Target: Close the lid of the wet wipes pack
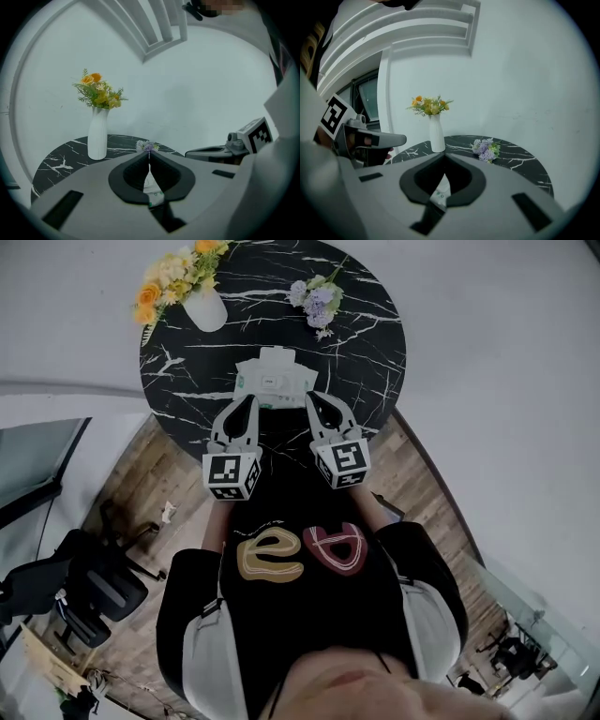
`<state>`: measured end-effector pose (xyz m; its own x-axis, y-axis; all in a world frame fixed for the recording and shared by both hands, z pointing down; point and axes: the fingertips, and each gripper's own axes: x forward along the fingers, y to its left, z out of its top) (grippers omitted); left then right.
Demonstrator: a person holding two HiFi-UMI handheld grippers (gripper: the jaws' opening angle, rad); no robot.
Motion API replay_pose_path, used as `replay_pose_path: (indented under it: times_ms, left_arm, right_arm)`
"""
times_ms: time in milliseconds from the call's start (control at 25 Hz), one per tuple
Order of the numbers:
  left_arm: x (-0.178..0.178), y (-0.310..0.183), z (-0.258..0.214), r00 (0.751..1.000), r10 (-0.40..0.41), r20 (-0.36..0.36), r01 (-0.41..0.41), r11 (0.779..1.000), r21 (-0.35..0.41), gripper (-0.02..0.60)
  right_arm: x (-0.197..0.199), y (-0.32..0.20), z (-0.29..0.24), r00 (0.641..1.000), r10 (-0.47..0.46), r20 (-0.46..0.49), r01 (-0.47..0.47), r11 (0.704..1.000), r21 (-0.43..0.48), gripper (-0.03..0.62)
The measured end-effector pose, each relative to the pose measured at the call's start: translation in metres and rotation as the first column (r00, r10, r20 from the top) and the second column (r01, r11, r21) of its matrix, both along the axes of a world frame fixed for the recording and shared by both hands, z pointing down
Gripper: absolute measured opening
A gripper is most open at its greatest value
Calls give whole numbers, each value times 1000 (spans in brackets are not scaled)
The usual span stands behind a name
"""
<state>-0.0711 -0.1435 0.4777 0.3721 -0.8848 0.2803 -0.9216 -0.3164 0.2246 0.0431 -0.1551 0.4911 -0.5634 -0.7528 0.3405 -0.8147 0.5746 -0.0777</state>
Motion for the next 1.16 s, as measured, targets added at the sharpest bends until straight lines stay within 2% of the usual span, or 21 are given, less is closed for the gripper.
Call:
replay_pose_path:
  times_ms: [440,720,1160]
  left_arm:
    - [11,5,-1,999,-3,36,2,1000,5,20]
    - [9,9,7,997,-23,80,25,999,-24,20]
    - [21,12,6,995,10,101,-10,1000,-9,20]
  right_arm:
    - [1,6,2,999,-42,-22,42,999,4,11]
    - [7,13,9,999,-34,-12,34,999,-16,11]
    - [5,15,7,998,-64,-26,64,998,0,11]
